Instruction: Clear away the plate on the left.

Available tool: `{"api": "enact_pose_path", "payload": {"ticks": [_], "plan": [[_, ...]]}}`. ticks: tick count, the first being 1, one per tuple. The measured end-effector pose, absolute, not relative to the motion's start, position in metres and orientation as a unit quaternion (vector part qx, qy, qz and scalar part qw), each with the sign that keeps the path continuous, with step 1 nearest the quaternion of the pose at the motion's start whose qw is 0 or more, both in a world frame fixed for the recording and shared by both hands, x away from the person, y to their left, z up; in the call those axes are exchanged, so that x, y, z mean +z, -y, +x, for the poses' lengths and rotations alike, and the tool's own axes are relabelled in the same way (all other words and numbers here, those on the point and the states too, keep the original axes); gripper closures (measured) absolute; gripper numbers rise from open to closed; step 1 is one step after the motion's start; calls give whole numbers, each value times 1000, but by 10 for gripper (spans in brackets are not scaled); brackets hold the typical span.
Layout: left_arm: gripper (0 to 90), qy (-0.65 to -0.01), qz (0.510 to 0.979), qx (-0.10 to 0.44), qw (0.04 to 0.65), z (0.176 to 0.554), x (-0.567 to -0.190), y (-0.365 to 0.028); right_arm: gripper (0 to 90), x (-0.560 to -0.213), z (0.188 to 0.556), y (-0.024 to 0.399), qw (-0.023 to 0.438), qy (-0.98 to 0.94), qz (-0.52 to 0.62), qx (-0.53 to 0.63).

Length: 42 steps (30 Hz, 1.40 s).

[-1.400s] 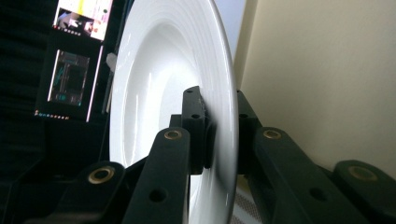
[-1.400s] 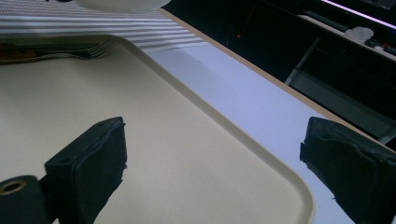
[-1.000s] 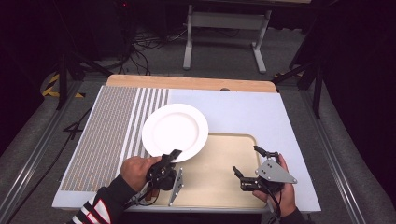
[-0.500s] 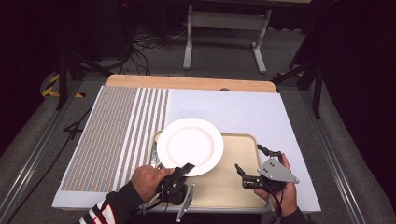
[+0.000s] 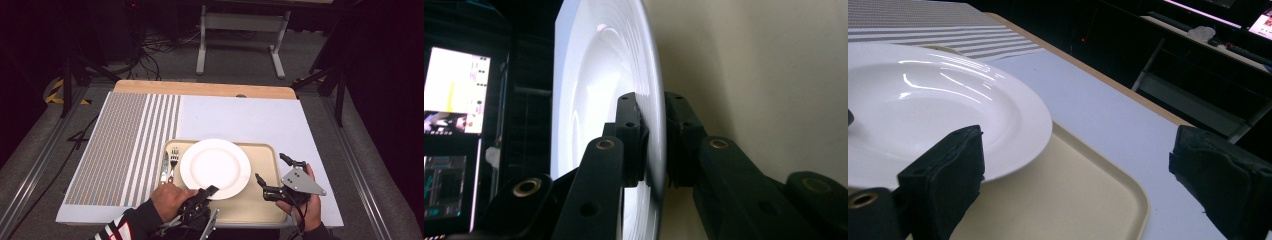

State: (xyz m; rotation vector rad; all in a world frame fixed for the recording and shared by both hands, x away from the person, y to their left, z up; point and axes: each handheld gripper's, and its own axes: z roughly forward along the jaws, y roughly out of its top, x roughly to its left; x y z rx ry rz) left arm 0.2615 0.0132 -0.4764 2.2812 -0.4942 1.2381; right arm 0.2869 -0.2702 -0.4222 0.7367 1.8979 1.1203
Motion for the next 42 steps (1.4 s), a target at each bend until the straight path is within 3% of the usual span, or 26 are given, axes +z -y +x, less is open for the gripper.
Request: {"api": "enact_pose_path", "payload": {"ticks": [29,42], "plan": [[807,207,844,430,245,256,-487,-2,79,-426,287,266,387,-763,279,435],[751,207,850,412,256,254,-486,-5,79,-428,287,263,381,-772,271,431]]}}
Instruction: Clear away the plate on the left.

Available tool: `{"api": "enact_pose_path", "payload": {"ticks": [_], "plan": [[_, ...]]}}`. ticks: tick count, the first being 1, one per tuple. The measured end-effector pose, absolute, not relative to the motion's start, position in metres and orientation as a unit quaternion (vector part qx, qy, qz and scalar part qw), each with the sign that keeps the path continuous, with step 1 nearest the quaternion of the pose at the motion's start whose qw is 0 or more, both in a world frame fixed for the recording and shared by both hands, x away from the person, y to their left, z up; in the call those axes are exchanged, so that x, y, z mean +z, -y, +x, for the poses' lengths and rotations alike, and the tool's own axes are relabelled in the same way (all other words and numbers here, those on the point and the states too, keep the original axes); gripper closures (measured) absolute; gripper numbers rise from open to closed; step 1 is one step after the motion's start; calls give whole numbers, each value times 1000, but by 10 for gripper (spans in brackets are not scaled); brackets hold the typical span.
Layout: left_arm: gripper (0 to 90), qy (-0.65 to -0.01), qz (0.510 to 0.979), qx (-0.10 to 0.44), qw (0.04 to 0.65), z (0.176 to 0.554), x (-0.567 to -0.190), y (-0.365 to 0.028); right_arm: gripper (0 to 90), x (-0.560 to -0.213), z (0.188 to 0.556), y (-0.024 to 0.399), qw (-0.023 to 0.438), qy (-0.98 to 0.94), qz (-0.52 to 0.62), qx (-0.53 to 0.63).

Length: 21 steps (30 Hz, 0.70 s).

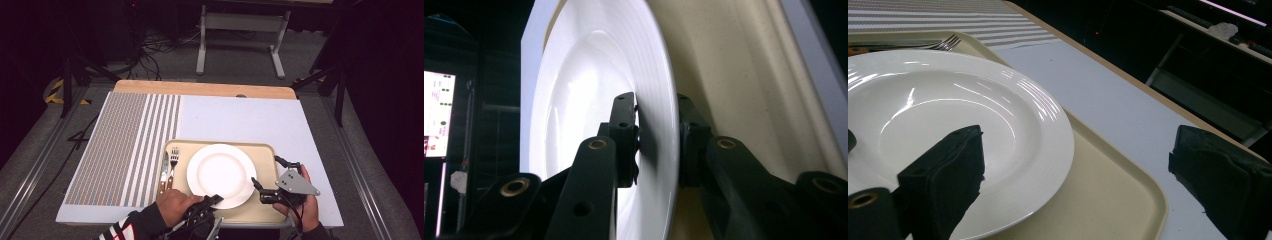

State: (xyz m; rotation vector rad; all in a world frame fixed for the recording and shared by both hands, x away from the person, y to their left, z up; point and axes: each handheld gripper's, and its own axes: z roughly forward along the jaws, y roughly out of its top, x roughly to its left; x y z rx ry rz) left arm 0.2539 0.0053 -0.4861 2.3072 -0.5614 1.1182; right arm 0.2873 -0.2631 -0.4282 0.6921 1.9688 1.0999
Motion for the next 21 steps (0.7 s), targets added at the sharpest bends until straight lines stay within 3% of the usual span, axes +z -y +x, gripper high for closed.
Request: {"api": "enact_pose_path", "payload": {"ticks": [21], "plan": [[606,179,854,387,297,253,-476,-16,79,-428,286,261,375,-773,270,435]]}}
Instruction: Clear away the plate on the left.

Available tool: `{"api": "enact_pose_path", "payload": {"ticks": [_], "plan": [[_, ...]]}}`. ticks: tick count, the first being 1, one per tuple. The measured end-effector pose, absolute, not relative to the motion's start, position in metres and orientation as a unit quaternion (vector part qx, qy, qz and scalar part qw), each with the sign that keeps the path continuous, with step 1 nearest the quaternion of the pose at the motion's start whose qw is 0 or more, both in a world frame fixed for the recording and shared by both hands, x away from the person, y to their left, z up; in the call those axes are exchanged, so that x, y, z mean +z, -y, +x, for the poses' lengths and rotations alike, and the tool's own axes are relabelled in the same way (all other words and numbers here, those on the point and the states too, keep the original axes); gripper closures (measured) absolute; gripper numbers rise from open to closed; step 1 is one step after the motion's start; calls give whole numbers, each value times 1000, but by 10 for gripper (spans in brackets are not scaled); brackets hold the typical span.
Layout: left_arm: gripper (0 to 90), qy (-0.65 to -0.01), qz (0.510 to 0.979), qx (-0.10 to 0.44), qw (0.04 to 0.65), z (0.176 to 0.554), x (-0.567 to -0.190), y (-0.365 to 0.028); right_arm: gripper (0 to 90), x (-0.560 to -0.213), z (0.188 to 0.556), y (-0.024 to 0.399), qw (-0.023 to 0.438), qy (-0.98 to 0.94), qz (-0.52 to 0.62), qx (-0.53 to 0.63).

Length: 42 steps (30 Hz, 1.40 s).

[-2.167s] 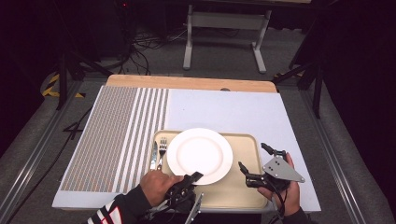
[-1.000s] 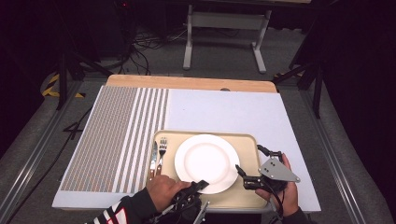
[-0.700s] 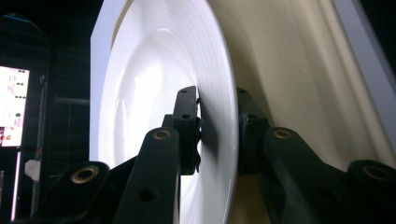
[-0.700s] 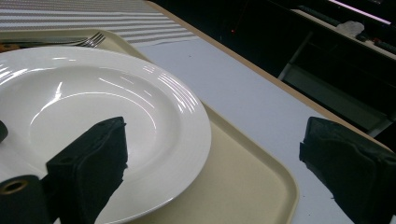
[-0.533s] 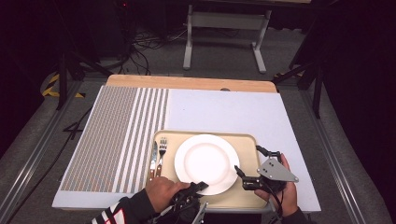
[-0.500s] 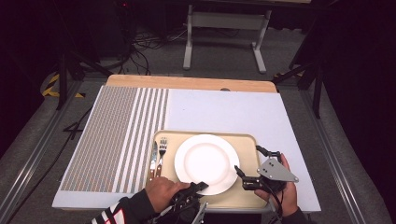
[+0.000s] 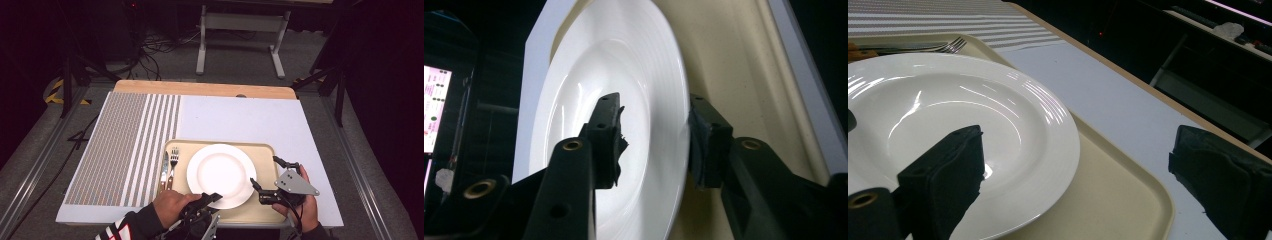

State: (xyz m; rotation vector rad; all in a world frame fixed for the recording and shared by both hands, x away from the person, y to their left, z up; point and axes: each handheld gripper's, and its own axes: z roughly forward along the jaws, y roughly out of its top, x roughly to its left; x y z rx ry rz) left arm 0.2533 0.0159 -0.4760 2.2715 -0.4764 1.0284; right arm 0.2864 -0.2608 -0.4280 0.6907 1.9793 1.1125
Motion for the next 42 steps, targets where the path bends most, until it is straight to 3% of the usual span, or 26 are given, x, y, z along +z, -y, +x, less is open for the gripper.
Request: {"api": "enact_pose_path", "payload": {"ticks": [10,18,31,42], "plan": [[497,159,859,357,332,254,-470,-26,79,-427,285,260,371,-772,266,442],[465,146,865,338,343,256,-466,-31,78,-427,285,258,366,-775,263,443],[249,105,856,325,388,257,-458,-40,78,-429,285,256,366,-777,261,441],[190,80,848,318,416,262,-449,-49,79,-430,285,257,366,-775,262,443]]}}
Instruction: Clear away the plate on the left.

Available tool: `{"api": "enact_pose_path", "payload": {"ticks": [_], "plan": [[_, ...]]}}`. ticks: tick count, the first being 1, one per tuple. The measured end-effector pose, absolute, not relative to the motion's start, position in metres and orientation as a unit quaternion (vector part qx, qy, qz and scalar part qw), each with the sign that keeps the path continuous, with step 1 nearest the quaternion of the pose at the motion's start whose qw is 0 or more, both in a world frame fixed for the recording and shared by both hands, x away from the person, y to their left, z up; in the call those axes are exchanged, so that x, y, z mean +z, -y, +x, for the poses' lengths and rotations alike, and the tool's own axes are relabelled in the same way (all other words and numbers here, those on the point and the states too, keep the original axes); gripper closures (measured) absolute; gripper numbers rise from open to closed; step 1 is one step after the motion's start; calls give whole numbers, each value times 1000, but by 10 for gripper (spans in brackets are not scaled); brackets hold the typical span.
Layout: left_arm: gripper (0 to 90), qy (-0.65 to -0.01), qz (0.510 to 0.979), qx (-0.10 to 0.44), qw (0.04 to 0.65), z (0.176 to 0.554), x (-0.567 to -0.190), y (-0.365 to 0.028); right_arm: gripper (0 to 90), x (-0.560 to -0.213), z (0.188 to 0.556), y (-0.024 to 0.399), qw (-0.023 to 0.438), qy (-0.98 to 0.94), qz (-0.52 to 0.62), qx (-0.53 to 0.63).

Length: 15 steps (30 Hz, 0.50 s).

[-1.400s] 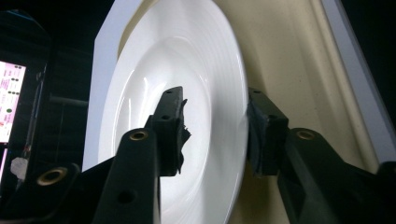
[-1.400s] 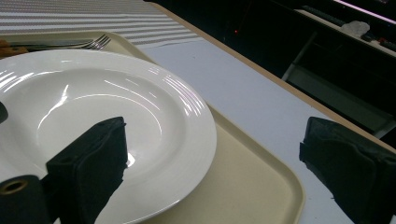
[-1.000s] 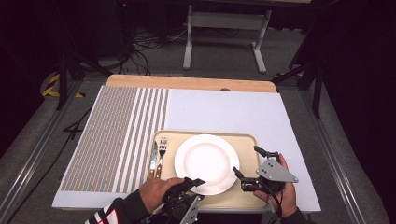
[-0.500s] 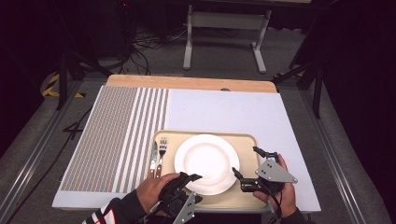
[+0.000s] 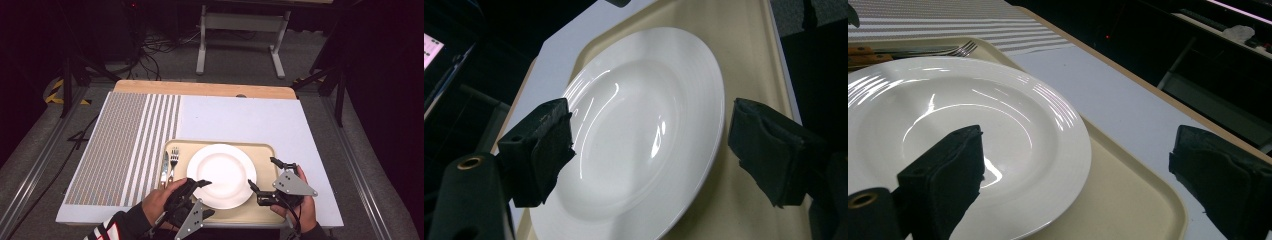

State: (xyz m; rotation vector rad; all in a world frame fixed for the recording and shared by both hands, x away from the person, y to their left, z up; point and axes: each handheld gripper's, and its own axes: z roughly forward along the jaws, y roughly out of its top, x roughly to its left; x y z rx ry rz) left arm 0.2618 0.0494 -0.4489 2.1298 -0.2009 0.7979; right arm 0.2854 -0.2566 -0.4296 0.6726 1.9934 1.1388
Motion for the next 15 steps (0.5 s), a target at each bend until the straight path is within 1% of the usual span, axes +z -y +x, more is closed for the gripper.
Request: {"api": "enact_pose_path", "payload": {"ticks": [15], "plan": [[174,47,841,309,441,271,-437,-66,78,-430,285,255,365,-776,256,446]]}}
